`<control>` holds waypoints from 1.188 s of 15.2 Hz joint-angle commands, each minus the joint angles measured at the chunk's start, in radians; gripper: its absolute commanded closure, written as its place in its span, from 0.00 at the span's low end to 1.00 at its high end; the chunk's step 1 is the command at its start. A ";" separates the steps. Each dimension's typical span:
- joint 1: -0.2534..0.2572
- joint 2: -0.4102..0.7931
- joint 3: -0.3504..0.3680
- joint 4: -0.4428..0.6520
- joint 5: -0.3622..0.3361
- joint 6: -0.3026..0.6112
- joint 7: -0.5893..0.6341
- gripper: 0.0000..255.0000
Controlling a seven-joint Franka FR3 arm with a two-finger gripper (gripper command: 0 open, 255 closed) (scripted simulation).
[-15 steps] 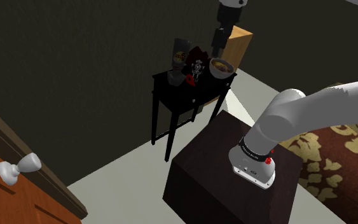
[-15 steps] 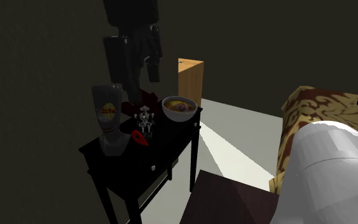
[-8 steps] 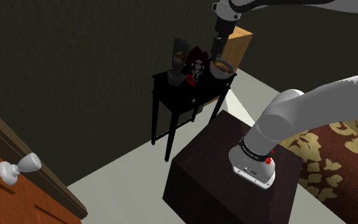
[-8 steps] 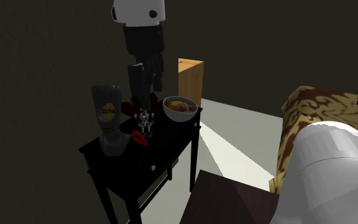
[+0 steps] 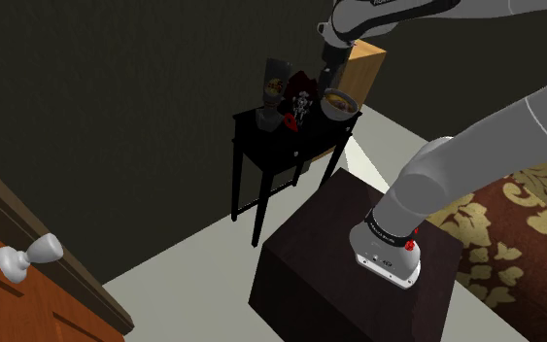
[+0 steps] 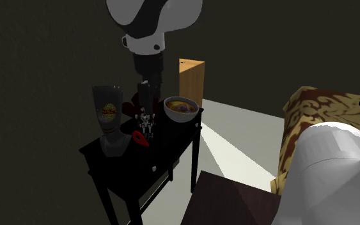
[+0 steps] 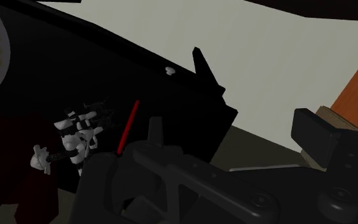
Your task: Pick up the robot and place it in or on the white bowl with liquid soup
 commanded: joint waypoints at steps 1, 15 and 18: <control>-0.003 0.061 -0.034 0.014 0.002 0.059 -0.047 0.00; -0.051 0.603 -0.158 0.301 0.277 0.338 -0.463 0.00; -0.087 0.698 -0.142 0.378 0.339 0.353 -0.531 0.00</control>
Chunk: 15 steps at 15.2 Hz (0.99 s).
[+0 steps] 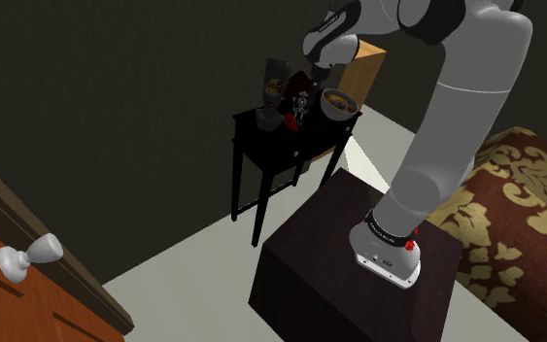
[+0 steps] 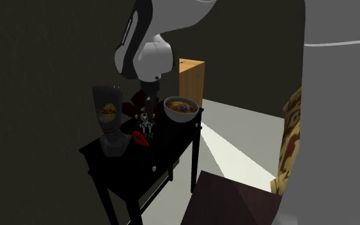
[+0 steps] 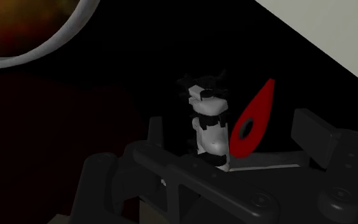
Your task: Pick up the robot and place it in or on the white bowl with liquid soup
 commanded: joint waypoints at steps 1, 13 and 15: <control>-0.013 0.037 0.008 0.017 0.025 0.018 -0.026 0.00; -0.033 0.107 0.030 0.017 0.068 0.084 -0.055 0.00; -0.033 0.107 0.030 0.017 0.068 0.083 -0.055 0.00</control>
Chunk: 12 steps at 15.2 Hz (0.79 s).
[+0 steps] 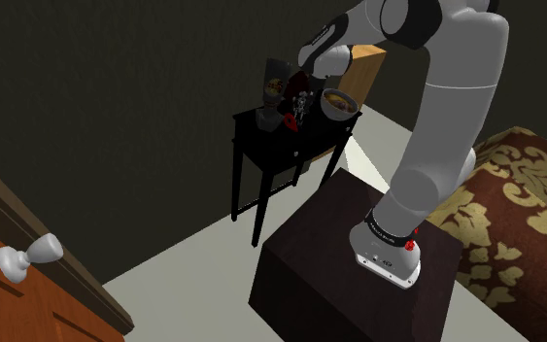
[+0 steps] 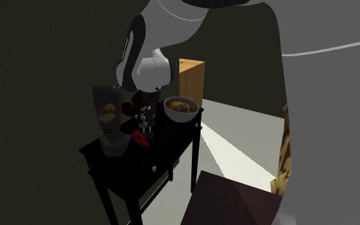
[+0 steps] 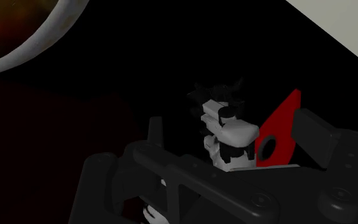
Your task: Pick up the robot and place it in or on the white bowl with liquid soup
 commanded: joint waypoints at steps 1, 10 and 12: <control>0.000 0.000 0.000 0.000 0.000 0.000 0.000 1.00; 0.000 0.000 0.000 0.000 0.000 0.000 0.000 1.00; 0.005 -0.019 -0.007 0.004 -0.012 -0.021 0.008 1.00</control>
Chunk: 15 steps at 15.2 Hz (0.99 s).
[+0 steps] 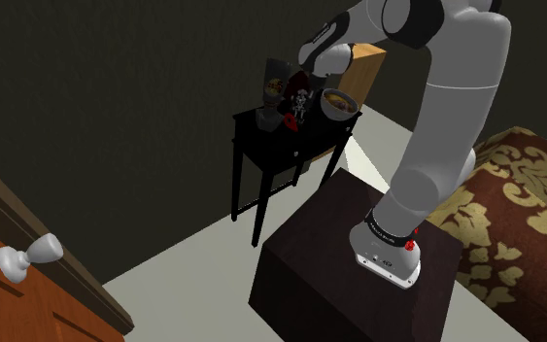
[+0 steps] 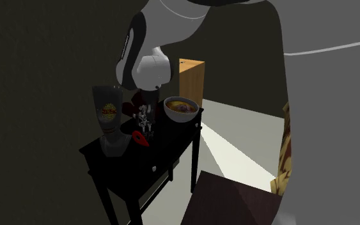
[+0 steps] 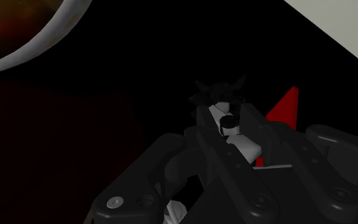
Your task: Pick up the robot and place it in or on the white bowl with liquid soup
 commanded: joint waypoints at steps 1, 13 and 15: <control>0.004 -0.017 -0.006 0.003 -0.011 -0.019 0.007 1.00; 0.026 -0.117 -0.034 0.047 -0.075 -0.154 0.049 1.00; 0.029 -0.131 -0.037 0.057 -0.084 -0.177 0.055 1.00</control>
